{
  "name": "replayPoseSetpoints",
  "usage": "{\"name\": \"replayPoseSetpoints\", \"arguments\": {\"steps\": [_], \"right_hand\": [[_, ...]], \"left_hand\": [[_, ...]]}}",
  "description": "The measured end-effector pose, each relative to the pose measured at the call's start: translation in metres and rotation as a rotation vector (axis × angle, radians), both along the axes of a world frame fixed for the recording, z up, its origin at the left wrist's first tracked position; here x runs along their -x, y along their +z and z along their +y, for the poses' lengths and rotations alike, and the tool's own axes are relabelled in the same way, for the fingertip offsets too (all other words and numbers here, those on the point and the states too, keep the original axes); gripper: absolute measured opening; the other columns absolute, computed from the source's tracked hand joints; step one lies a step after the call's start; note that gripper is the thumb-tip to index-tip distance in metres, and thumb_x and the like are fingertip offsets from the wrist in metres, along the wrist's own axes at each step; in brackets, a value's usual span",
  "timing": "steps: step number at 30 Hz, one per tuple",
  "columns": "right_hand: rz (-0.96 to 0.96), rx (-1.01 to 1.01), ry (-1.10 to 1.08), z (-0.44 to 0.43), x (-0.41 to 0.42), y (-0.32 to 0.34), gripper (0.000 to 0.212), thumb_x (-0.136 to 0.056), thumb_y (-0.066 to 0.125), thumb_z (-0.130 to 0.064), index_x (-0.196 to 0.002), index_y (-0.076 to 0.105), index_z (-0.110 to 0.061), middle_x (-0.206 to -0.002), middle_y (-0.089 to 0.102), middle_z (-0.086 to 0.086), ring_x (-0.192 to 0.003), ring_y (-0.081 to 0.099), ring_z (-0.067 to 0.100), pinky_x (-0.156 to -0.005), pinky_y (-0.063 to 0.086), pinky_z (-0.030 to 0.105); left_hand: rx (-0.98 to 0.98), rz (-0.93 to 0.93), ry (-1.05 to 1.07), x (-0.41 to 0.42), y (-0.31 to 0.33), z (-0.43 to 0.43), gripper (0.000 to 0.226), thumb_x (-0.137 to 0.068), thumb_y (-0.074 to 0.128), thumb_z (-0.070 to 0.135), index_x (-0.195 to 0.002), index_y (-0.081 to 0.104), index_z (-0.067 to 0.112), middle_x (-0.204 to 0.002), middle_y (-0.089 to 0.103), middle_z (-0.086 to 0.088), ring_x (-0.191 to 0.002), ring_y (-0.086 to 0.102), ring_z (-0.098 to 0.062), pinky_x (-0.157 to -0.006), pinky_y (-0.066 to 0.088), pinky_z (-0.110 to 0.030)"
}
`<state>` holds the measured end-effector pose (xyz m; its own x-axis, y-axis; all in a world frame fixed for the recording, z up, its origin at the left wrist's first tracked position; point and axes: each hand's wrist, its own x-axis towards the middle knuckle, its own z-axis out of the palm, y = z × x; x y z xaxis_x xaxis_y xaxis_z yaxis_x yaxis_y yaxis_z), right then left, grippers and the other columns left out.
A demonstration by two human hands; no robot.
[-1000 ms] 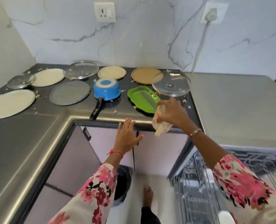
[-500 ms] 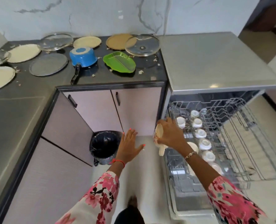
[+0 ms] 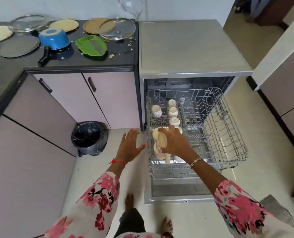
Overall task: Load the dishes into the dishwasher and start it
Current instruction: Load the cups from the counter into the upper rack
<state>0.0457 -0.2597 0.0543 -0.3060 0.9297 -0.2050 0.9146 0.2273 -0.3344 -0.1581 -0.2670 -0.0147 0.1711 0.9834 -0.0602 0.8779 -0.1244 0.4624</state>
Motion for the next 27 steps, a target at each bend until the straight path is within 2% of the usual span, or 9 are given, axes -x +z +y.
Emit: {"name": "replayPoseSetpoints", "arguments": {"steps": [4, 6, 10, 14, 18, 24, 27], "right_hand": [[0.025, 0.021, 0.040, 0.009, -0.030, -0.001, 0.090, -0.061, 0.083, -0.024, -0.135, 0.033, -0.012, -0.127, 0.042, 0.009, -0.116, 0.043, 0.026, -0.085, 0.045, 0.037], [0.018, 0.030, 0.051, 0.017, -0.038, -0.003, 0.092, -0.059, 0.084, -0.023, -0.134, 0.033, -0.009, -0.128, 0.041, 0.010, -0.116, 0.044, 0.027, -0.088, 0.048, 0.041], [0.023, 0.027, 0.077, 0.044, -0.047, -0.009, 0.096, -0.059, 0.085, -0.018, -0.138, 0.032, -0.013, -0.130, 0.036, 0.015, -0.110, 0.049, 0.030, -0.085, 0.052, 0.043], [-0.016, 0.024, 0.110, 0.090, -0.050, -0.024, 0.092, -0.062, 0.082, -0.014, -0.139, 0.032, -0.015, -0.132, 0.036, 0.015, -0.121, 0.038, 0.029, -0.096, 0.045, 0.040], [-0.055, 0.013, 0.147, 0.144, -0.046, -0.048, 0.088, -0.065, 0.080, -0.013, -0.139, 0.032, -0.015, -0.133, 0.037, 0.012, -0.120, 0.038, 0.027, -0.090, 0.048, 0.040], [-0.039, 0.024, 0.201, 0.205, -0.033, -0.102, 0.085, -0.072, 0.077, -0.023, -0.141, 0.030, -0.014, -0.139, 0.036, 0.012, -0.126, 0.036, 0.028, -0.088, 0.046, 0.043], [-0.043, 0.078, 0.222, 0.221, -0.025, -0.133, 0.087, -0.073, 0.076, -0.018, -0.143, 0.025, -0.009, -0.141, 0.035, 0.013, -0.126, 0.037, 0.031, -0.091, 0.046, 0.045]], "left_hand": [[-0.010, 0.005, -0.016, -0.021, 0.001, 0.001, 0.059, -0.090, 0.051, 0.044, -0.136, 0.037, 0.011, -0.150, 0.028, -0.006, -0.144, 0.011, -0.020, -0.118, 0.009, -0.040], [0.004, 0.019, -0.023, -0.027, -0.004, 0.005, 0.059, -0.090, 0.051, 0.043, -0.137, 0.037, 0.011, -0.151, 0.028, -0.007, -0.144, 0.012, -0.020, -0.118, 0.010, -0.040], [0.038, 0.007, -0.009, -0.034, -0.015, 0.021, 0.058, -0.091, 0.052, 0.039, -0.138, 0.035, 0.010, -0.151, 0.028, -0.007, -0.144, 0.013, -0.021, -0.117, 0.011, -0.040], [0.075, -0.013, 0.005, -0.038, -0.031, 0.055, 0.057, -0.092, 0.052, 0.036, -0.139, 0.034, 0.010, -0.152, 0.026, -0.008, -0.144, 0.012, -0.021, -0.116, 0.010, -0.038], [0.127, -0.034, 0.022, -0.038, -0.050, 0.096, 0.060, -0.092, 0.051, 0.036, -0.141, 0.030, 0.010, -0.153, 0.023, -0.009, -0.144, 0.011, -0.022, -0.116, 0.009, -0.037], [0.205, -0.085, 0.028, -0.045, -0.080, 0.142, 0.068, -0.092, 0.052, 0.025, -0.146, 0.015, 0.005, -0.155, 0.011, -0.010, -0.144, 0.006, -0.022, -0.117, 0.009, -0.034], [0.260, -0.130, 0.044, -0.050, -0.098, 0.151, 0.071, -0.092, 0.051, 0.017, -0.146, 0.007, 0.001, -0.156, 0.005, -0.013, -0.145, 0.004, -0.023, -0.114, 0.004, -0.024]]}}
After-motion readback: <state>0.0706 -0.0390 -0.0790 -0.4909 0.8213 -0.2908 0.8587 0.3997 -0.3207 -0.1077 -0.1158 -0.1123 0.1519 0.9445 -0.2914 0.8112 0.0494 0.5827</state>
